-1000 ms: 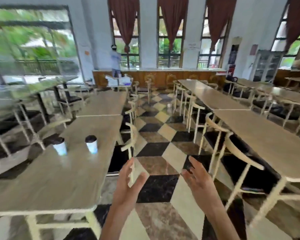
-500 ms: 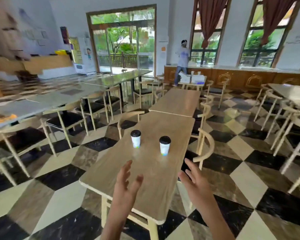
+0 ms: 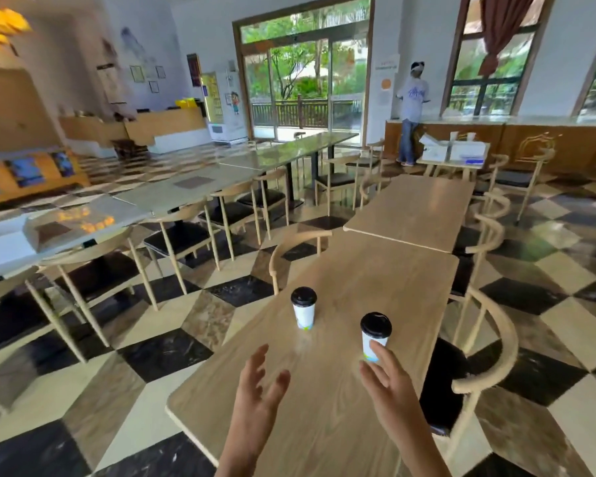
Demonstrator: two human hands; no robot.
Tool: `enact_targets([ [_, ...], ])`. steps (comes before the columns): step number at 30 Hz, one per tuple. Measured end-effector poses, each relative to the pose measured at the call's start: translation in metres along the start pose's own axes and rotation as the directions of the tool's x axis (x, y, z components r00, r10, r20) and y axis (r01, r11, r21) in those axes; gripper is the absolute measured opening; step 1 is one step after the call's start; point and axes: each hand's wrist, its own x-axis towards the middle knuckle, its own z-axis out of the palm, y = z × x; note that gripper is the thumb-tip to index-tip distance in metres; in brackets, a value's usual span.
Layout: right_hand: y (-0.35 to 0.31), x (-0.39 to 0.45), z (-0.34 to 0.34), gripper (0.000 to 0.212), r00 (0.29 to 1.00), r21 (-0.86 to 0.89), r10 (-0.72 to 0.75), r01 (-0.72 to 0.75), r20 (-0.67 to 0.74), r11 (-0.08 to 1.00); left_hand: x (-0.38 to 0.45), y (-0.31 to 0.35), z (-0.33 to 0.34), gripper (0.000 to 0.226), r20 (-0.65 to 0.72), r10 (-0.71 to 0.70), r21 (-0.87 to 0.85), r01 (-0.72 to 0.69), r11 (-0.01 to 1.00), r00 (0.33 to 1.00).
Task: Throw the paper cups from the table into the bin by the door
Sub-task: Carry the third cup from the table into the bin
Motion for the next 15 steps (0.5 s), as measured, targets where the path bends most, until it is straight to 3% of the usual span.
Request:
enact_targets([
  [15,0.052,0.163,0.053,0.053,0.983,-0.037,0.185,-0.185,0.015,0.982,0.189,-0.067,0.05,0.058,0.049,-0.087,0.106,0.081,0.991,0.995],
])
